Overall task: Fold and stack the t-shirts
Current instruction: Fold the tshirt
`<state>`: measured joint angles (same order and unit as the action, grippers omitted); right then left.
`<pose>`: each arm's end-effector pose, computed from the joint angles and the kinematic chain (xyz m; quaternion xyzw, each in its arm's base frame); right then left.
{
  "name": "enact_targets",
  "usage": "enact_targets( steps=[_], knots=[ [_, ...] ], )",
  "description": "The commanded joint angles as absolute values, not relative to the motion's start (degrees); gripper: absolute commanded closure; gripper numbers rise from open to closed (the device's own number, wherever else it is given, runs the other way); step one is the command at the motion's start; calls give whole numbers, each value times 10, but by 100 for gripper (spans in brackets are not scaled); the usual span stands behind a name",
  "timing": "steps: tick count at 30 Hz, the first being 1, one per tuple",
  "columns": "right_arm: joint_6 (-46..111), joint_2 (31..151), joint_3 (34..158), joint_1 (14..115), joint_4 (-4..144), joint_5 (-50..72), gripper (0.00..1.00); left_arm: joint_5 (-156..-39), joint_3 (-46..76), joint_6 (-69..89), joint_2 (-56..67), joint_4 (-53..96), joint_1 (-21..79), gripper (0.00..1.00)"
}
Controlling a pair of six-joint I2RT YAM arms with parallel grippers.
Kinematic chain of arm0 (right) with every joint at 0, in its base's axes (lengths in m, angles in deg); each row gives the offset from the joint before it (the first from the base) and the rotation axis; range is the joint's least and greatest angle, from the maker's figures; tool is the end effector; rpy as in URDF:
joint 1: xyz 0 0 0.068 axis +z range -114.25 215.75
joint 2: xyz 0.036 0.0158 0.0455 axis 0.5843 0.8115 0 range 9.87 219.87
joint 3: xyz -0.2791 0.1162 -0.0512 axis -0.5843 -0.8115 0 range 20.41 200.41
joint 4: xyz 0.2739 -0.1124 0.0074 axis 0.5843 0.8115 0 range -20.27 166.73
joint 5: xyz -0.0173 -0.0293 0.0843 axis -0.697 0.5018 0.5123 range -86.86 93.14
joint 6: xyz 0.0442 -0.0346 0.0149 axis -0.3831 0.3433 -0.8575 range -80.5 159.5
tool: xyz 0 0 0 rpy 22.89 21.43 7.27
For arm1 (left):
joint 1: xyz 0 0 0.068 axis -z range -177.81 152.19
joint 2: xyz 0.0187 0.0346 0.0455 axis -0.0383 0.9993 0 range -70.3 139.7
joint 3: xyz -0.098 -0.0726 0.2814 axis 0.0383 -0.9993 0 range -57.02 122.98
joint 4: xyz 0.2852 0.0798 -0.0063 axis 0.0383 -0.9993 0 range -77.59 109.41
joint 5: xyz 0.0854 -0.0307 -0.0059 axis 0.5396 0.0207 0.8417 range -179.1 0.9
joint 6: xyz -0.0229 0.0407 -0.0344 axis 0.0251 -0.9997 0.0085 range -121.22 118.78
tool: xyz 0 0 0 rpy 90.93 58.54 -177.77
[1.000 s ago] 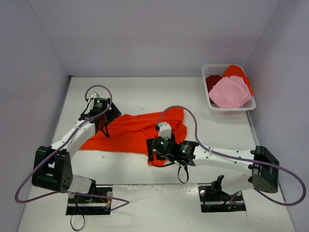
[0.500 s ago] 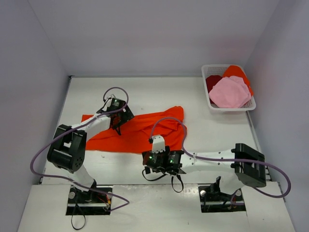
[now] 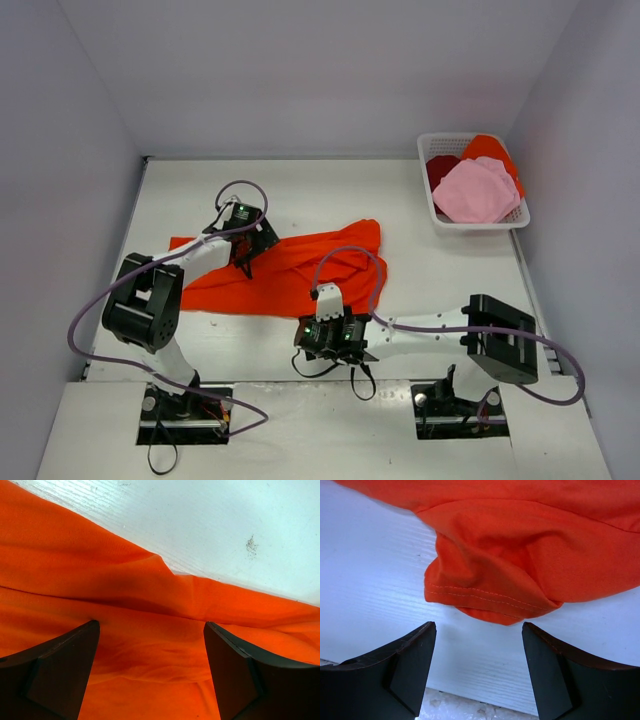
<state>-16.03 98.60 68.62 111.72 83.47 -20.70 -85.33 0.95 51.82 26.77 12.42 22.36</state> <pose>0.0968 0.3180 0.1838 -0.1028 0.9277 0.1930 0.3025 0.3703 -0.1331 0.1958 -0.2741 0.8856 -0.1984 0.3182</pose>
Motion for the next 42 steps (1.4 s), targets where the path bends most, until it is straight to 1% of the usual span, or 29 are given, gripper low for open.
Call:
enact_targets(
  steps=[1,8,13,14,16,17,19,20,23,25,34,37,42],
  knots=[
    [-176,1003,689,1120,839,-244,34,-854,34,526,262,149,226,20],
    [-175,1024,681,1116,824,-254,38,-850,40,523,269,149,226,20],
    [-174,1027,673,1113,815,-260,48,-849,41,522,274,152,226,20],
    [-175,1028,673,1113,815,-260,51,-849,41,521,275,152,226,20],
    [-175,1027,670,1113,815,-260,55,-848,40,520,275,152,226,20],
    [-175,1024,670,1113,815,-260,61,-848,38,520,275,153,226,20],
    [-176,1022,668,1113,815,-261,70,-846,37,520,274,153,226,20],
    [-176,1016,666,1113,815,-260,79,-846,35,520,274,153,226,20],
    [-175,1006,663,1113,819,-258,94,-843,34,518,273,153,226,20],
    [-176,999,663,1113,828,-254,99,-839,34,516,273,153,226,20],
    [-197,943,654,1123,895,-238,100,-838,32,521,302,176,228,20],
    [-202,911,645,1122,905,-235,100,-837,46,522,318,180,232,20],
    [-202,899,650,1123,913,-231,100,-829,89,516,350,171,236,20]
  ],
)
